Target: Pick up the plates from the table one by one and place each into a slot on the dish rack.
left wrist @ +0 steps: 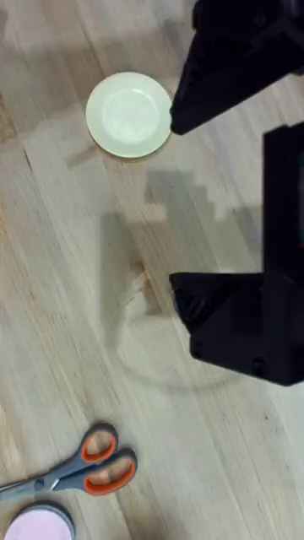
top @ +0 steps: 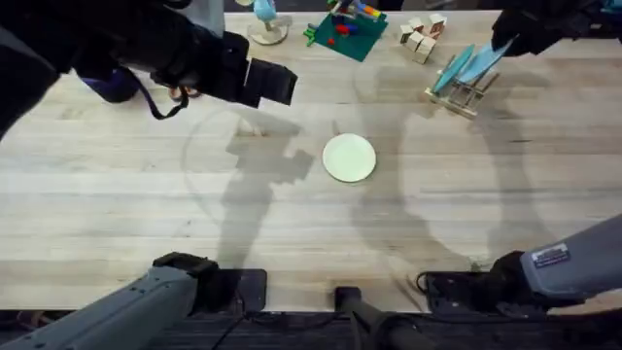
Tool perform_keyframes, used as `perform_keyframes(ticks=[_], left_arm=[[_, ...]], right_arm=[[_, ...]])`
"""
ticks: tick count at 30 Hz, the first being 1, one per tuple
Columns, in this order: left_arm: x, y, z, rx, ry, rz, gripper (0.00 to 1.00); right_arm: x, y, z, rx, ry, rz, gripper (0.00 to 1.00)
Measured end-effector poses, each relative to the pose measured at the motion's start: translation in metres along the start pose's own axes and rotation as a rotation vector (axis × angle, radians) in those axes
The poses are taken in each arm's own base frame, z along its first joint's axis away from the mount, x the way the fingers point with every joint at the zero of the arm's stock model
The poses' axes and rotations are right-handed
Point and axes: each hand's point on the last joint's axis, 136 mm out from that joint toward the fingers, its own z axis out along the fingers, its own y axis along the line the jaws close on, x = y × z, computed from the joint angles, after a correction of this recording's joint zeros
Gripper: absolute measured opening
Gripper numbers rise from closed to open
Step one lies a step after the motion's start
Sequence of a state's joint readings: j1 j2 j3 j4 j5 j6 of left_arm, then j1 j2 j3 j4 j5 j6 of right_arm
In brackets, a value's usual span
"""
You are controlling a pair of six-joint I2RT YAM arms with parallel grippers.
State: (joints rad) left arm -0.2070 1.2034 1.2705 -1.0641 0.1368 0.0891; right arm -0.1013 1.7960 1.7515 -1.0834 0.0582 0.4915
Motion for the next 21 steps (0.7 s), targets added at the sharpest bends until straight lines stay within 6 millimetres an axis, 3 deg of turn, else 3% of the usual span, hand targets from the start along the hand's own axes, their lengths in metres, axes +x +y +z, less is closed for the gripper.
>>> perform_keyframes(ticks=[21], left_arm=[[0.000,0.000,0.000,0.000,0.000,-0.014,0.995]], right_arm=[[-0.003,0.002,0.037,0.023,0.042,-0.004,0.031]])
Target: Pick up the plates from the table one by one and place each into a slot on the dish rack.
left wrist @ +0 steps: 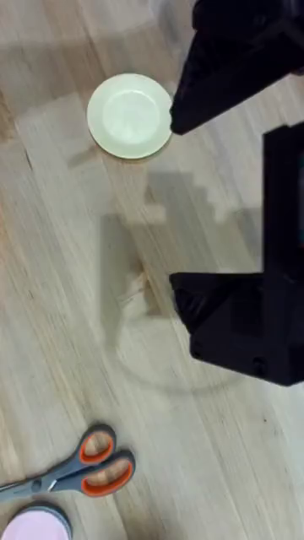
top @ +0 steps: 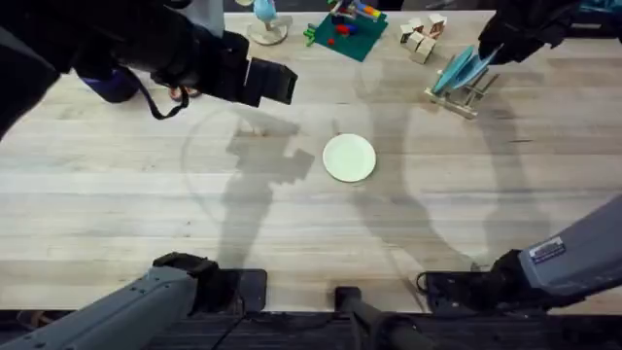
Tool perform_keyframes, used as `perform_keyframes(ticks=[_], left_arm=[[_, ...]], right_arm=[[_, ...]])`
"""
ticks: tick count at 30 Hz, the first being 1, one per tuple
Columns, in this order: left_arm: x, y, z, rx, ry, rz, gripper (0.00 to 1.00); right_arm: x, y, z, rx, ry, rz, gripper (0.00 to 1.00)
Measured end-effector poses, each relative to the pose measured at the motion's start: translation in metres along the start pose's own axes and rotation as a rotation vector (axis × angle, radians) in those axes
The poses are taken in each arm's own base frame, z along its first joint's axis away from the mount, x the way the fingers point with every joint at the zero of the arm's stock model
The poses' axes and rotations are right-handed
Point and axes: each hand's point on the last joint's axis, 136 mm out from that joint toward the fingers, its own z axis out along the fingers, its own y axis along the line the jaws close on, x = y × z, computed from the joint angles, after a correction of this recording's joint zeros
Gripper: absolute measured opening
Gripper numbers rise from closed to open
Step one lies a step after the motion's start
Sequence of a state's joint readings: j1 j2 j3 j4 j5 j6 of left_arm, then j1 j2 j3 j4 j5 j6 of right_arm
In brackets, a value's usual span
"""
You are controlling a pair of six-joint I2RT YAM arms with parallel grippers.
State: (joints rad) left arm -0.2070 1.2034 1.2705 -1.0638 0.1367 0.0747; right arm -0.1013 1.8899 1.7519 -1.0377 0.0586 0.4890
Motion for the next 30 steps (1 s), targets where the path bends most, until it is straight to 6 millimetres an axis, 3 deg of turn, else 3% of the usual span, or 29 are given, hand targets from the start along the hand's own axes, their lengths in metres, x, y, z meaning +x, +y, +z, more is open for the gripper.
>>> perform_keyframes(ticks=[30], left_arm=[[0.0001,0.0000,0.0000,0.000,0.000,-0.005,0.995]], right_arm=[[-0.0028,0.0006,0.0016,0.000,-0.010,0.001,0.031]])
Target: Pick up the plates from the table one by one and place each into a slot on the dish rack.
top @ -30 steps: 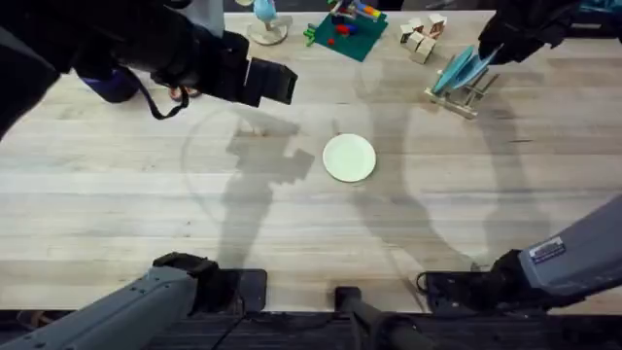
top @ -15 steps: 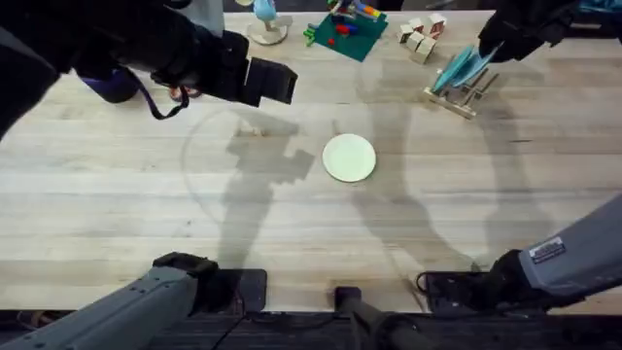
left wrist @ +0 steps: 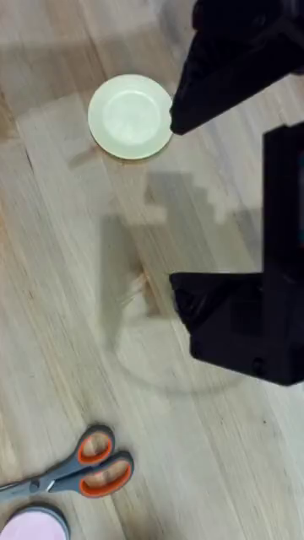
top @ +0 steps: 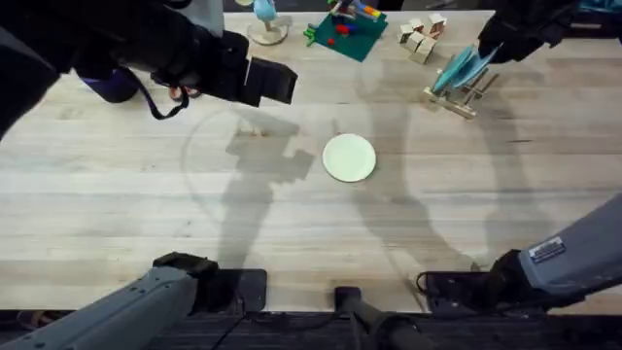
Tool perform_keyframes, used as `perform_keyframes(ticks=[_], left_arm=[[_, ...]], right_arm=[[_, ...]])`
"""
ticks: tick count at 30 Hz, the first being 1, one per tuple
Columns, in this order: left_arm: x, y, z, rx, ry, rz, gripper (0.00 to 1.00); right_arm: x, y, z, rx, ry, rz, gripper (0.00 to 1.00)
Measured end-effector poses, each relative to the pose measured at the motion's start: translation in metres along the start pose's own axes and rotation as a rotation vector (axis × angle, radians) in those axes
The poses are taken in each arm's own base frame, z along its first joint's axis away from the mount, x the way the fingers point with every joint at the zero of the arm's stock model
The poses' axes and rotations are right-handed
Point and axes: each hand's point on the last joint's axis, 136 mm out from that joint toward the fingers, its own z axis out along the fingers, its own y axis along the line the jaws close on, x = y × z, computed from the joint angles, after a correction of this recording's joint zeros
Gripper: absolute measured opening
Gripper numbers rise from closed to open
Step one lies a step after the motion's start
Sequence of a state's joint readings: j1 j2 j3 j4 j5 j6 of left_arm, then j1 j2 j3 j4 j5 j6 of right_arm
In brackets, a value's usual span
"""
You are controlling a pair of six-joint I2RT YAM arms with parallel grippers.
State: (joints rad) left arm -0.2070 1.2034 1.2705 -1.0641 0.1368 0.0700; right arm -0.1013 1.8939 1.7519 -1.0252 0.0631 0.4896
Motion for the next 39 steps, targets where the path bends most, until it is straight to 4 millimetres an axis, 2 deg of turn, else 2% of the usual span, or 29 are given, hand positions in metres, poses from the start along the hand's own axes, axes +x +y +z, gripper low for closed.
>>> perform_keyframes(ticks=[7,22,26,39], left_arm=[[0.0001,0.0000,0.0000,0.000,0.000,-0.002,0.994],[0.0002,-0.0001,0.0000,0.000,0.001,-0.003,0.996],[0.0003,0.0000,0.0000,0.000,0.001,-0.003,0.996],[0.0005,0.0000,0.0000,0.000,0.002,-0.003,0.994]], right_arm=[[0.0015,-0.0005,0.0075,0.008,0.016,0.000,0.031],[0.0014,-0.0005,0.0075,0.008,0.016,0.000,0.032],[0.0014,-0.0005,0.0075,0.008,0.016,0.000,0.089],[0.0015,-0.0005,0.0075,0.008,0.016,0.000,0.157]])
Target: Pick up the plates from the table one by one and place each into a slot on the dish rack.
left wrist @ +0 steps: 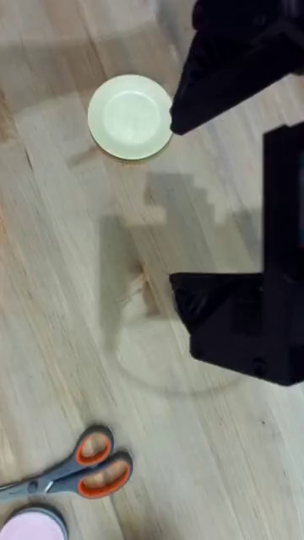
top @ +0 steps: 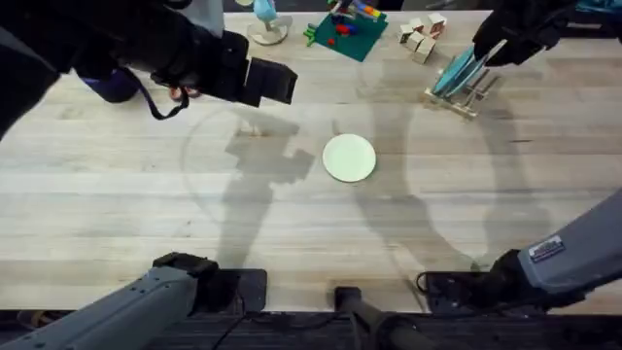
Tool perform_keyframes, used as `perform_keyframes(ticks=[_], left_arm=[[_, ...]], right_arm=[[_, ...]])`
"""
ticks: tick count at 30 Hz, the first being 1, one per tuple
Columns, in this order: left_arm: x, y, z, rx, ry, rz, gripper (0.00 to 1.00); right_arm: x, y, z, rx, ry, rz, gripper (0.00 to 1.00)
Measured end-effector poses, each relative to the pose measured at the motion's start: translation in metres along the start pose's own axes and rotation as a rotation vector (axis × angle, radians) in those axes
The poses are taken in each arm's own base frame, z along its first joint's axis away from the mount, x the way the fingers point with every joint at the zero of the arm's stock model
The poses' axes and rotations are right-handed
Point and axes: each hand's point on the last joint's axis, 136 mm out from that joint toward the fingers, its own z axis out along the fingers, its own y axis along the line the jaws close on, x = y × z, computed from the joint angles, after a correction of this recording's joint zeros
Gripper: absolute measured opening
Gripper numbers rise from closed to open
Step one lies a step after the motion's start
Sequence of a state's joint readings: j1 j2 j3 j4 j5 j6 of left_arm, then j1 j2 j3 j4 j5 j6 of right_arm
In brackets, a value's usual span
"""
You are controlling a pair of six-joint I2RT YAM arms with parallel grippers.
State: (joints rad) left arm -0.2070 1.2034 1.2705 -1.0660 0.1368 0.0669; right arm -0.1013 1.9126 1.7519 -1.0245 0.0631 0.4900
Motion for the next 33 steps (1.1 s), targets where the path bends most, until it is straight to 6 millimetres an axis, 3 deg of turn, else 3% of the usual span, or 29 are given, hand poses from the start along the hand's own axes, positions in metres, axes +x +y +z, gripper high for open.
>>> perform_keyframes(ticks=[2,3,18,26,33], left_arm=[[0.000,0.000,0.000,0.000,0.000,0.000,0.995],[0.000,0.000,0.000,0.000,0.000,0.000,0.995],[0.001,0.000,0.000,0.000,0.006,-0.001,0.994],[0.003,0.000,0.000,0.001,0.013,-0.002,0.995],[0.004,0.000,0.000,0.001,0.016,-0.002,0.995]], right_arm=[[0.000,0.000,0.000,0.000,0.000,0.000,0.164],[0.000,0.000,0.000,0.000,0.000,0.000,0.216],[0.000,0.000,0.000,0.000,0.000,0.000,0.284],[0.000,0.000,-0.001,-0.001,-0.002,0.000,0.402],[0.004,-0.003,-0.025,-0.012,-0.022,-0.010,0.402]])
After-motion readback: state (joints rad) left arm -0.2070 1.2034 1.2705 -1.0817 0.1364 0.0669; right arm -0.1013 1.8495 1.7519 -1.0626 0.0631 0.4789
